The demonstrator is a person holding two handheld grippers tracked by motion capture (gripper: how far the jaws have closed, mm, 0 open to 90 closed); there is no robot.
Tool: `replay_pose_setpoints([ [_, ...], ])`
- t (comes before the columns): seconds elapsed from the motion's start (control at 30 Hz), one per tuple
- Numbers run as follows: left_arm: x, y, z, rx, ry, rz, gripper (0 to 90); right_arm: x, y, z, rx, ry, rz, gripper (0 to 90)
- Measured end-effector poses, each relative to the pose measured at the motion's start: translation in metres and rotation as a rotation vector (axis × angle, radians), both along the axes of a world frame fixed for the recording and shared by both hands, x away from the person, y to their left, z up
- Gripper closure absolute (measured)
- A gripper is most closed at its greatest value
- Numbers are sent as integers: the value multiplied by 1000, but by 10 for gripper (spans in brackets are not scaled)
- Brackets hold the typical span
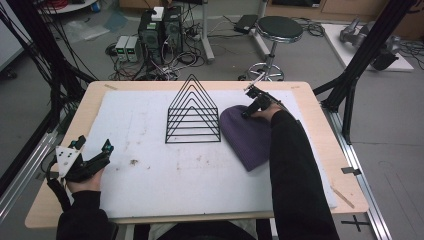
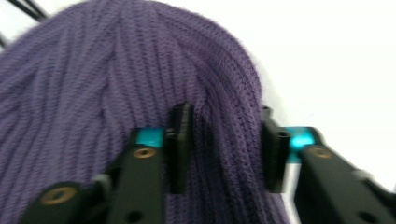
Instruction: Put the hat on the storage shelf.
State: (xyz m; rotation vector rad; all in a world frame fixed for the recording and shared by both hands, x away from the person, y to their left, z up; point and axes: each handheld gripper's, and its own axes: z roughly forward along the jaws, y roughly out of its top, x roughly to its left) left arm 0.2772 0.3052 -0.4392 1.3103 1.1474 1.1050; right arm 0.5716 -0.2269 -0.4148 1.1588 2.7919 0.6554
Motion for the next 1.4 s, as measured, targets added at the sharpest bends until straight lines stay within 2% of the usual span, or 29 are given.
replay_pose_setpoints([
  [0.07,0,0,0,-1,-1,-1,178,-2,1,2,-12,-8,3,754],
  [0.4,-1,0,0,0,-2,-4,178,-9,-1,4,-14,-46,-25,781],
  [0.57,-1,-1,0,-1,-3,-2,178,-14,-6,15,12,-64,-37,781],
  [0.63,-1,0,0,-1,0,-3,178,-18,-9,24,47,-72,-32,781],
  [0.83,-2,-1,1,-10,-3,-1,178,-33,-22,57,126,-142,-37,778],
  [1.0,-2,-2,1,-11,-5,-2,178,-52,-31,87,200,-258,-50,775],
  [1.07,-2,-2,2,-13,-3,-5,178,-60,-35,98,249,-306,-52,776],
  [1.17,-1,-3,2,-12,-4,-6,178,-73,-44,109,319,-356,-57,775],
  [1.4,0,-4,2,-16,-1,-9,178,-99,-51,125,406,-457,-54,770],
])
